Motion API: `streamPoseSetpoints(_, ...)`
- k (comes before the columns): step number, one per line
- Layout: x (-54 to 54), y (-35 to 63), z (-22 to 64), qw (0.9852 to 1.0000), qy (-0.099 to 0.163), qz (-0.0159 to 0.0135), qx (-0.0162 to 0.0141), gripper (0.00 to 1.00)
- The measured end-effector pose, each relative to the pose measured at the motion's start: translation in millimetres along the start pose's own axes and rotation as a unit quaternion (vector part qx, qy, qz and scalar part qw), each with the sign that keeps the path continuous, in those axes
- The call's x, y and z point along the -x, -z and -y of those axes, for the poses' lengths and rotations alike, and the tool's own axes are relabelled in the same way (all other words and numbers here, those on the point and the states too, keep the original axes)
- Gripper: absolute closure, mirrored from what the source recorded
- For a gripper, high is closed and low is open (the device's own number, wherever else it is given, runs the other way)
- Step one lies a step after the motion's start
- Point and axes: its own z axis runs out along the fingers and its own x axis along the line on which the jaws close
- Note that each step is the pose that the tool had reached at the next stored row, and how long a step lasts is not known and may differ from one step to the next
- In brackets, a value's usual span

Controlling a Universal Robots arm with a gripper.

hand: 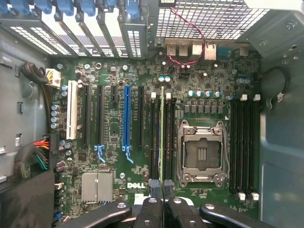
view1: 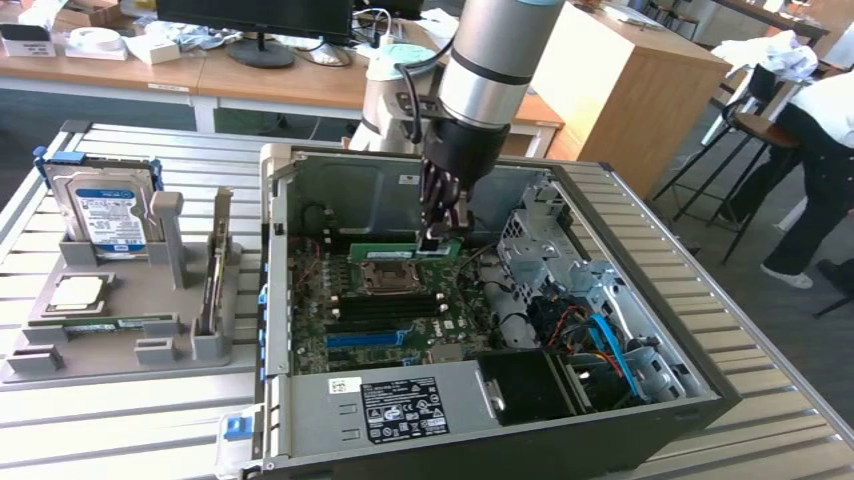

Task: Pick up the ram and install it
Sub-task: 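Pick up the ram and move it above insertion slot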

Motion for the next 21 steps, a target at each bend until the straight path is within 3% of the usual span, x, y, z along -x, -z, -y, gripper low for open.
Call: streamPoseSetpoints(21, 0.5, 21.8, -0.6, 1.0, 0.0, -0.0003, 0.0, 0.89)
